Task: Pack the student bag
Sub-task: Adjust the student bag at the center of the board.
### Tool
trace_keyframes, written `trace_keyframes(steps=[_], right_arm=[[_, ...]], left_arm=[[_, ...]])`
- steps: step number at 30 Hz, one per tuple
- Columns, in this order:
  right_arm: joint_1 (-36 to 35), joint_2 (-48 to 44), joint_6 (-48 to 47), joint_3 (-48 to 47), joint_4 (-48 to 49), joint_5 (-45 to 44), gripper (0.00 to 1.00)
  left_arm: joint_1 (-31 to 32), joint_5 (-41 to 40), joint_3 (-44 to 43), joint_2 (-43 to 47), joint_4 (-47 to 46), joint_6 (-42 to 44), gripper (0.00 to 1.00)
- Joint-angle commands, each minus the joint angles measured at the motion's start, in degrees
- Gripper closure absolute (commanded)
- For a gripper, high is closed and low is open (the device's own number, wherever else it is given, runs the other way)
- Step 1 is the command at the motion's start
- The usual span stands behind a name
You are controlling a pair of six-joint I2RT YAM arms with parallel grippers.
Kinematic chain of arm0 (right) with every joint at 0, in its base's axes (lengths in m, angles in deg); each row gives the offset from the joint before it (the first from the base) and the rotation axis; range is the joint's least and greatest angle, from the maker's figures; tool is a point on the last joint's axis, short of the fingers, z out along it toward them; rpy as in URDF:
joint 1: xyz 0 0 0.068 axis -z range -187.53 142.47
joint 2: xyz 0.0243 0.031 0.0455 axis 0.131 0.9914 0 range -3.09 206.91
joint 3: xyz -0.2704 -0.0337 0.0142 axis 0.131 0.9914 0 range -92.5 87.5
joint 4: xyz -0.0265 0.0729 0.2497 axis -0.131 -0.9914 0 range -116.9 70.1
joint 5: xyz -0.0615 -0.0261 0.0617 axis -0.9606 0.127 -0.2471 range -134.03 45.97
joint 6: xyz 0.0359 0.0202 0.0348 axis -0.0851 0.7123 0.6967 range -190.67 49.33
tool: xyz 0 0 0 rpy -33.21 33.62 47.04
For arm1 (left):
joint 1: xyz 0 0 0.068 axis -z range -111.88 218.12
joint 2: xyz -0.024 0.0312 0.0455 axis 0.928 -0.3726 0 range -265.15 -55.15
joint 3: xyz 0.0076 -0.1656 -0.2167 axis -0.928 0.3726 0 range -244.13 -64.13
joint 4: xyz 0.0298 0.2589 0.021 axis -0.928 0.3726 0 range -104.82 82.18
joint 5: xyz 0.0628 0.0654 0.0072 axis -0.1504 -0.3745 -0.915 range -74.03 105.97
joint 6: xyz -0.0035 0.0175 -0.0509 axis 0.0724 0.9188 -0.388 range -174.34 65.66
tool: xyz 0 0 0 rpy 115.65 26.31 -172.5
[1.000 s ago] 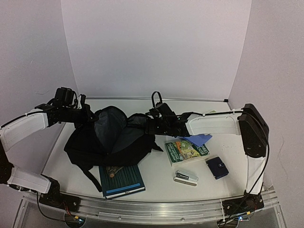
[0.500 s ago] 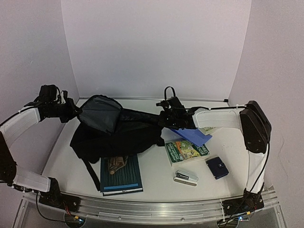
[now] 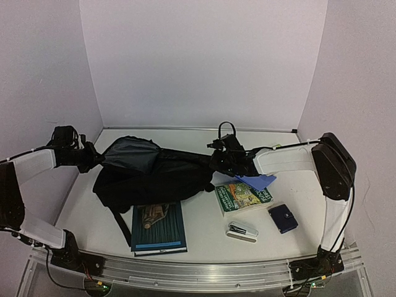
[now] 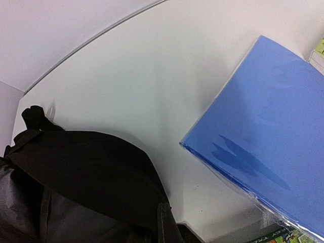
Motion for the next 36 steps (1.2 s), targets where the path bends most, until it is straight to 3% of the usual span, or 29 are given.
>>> trace_keyframes(steps=[1, 2, 5, 8, 9, 11, 16, 23, 28, 36], right_arm=[[1.93, 0.87, -0.35, 1.15, 1.30, -2.96, 1.00], [1.91, 0.73, -1.07, 1.24, 2.08, -1.33, 0.99], [1.92, -0.62, -5.17, 1.09, 3.42, 3.29, 0.84], [1.83, -3.69, -9.29, 1.96, 3.78, 7.39, 0.60], [1.83, -4.92, -10.34, 2.51, 3.83, 8.61, 0.48], [1.82, -7.71, -12.55, 3.99, 3.82, 10.70, 0.36], [1.82, -14.92, -15.65, 7.61, 3.79, 15.23, 0.17], [1.72, -21.23, -16.49, 11.89, 4.09, 23.05, 0.04], [0.57, -24.72, -15.01, 14.81, 5.63, 29.71, 0.02], [-7.06, -26.24, -7.95, 23.15, 10.04, 33.05, 0.02]], left_arm=[[-1.60, -0.12, 3.28, 0.39, -6.37, -0.83, 0.99], [-1.64, 1.20, 3.76, 0.03, -6.98, -0.62, 0.98], [-1.58, 5.93, 3.63, -1.77, -7.36, 0.32, 0.90], [-1.62, 7.32, 2.83, -1.69, -6.46, 1.21, 0.81], [-1.63, 7.34, 2.38, -1.22, -5.89, 1.40, 0.76], [-1.62, 6.97, 1.42, 0.22, -4.29, 2.27, 0.64], [-1.64, 6.74, -1.45, 3.94, 0.59, 3.81, 0.29], [-1.21, 14.72, -1.33, 11.20, 3.24, 4.51, 0.12], [1.90, 13.09, 0.74, 18.78, 10.44, 4.24, 0.10], [13.73, 5.76, 13.27, 31.80, 14.35, -8.33, 0.11]])
